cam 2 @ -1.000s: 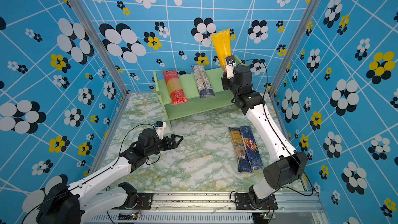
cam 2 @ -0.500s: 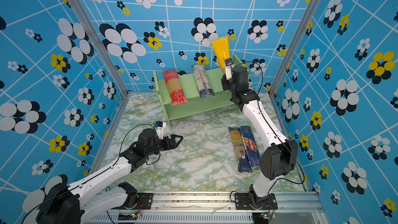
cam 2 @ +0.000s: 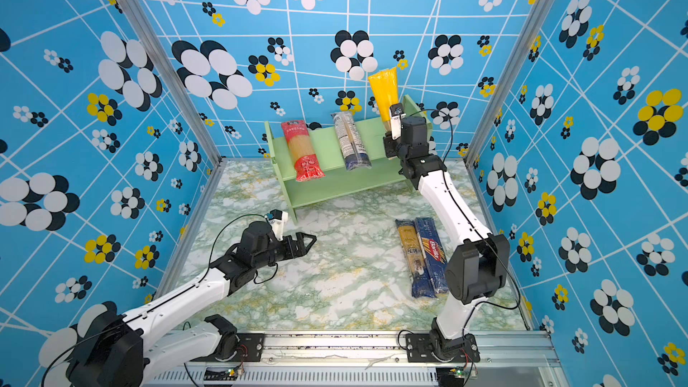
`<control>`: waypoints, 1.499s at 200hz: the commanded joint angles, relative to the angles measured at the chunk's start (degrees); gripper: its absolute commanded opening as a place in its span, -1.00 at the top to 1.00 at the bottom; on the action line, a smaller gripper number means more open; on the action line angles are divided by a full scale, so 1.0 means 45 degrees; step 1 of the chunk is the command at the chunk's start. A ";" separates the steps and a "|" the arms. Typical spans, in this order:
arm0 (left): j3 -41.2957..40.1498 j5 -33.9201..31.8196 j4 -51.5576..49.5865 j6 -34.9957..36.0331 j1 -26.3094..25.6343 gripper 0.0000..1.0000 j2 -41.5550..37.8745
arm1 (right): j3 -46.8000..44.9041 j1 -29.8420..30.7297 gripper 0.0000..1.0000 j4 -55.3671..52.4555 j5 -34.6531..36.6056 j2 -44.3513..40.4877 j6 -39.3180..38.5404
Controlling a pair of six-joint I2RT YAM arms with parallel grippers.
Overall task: Arrange pasta packages on shelves
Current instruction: Place the pasta bag on the shelf.
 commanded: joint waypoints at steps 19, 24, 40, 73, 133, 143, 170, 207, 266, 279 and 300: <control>0.0522 0.0098 0.0002 0.0150 0.0158 -0.98 0.0258 | 0.0967 -0.0194 1.00 0.1844 -0.0247 -0.0099 0.0312; 0.0518 0.0099 0.0012 0.0160 0.0163 -0.98 0.0281 | 0.0979 -0.0213 1.00 0.1847 -0.0253 -0.0072 0.0319; 0.0559 0.0117 0.0024 0.0161 0.0180 -0.98 0.0366 | 0.0993 -0.0270 1.00 0.1847 -0.0277 -0.0012 0.0333; 0.0652 0.0186 0.0072 0.0195 0.0246 -0.98 0.0511 | 0.0961 -0.0331 1.00 0.1827 -0.0312 0.0115 0.0374; 0.0796 0.0282 0.0121 0.0222 0.0306 -0.98 0.0684 | 0.0946 -0.0409 1.00 0.1706 -0.0370 0.0262 0.0364; 0.0796 0.0274 0.0139 0.0206 0.0304 -0.98 0.0701 | 0.0945 -0.0403 1.00 0.1665 -0.0377 0.0272 0.0366; 0.0771 0.0291 0.0184 0.0185 0.0304 -0.98 0.0761 | 0.0919 -0.0409 0.98 0.1535 -0.0407 0.0311 0.0370; 0.0772 0.0313 0.0209 0.0183 0.0304 -0.98 0.0808 | 0.0886 -0.0409 0.89 0.1500 -0.0418 0.0390 0.0439; 0.0837 0.0352 0.0256 0.0183 0.0324 -0.98 0.0931 | 0.0901 -0.0409 0.79 0.1341 -0.0548 0.0604 0.0376; 0.0839 0.0368 0.0290 0.0173 0.0324 -0.98 0.0962 | 0.0871 -0.0424 0.78 0.1304 -0.0561 0.0624 0.0373; 0.0877 0.0405 0.0364 0.0144 0.0324 -0.98 0.1038 | 0.0886 -0.0413 0.65 0.1225 -0.0614 0.0674 0.0392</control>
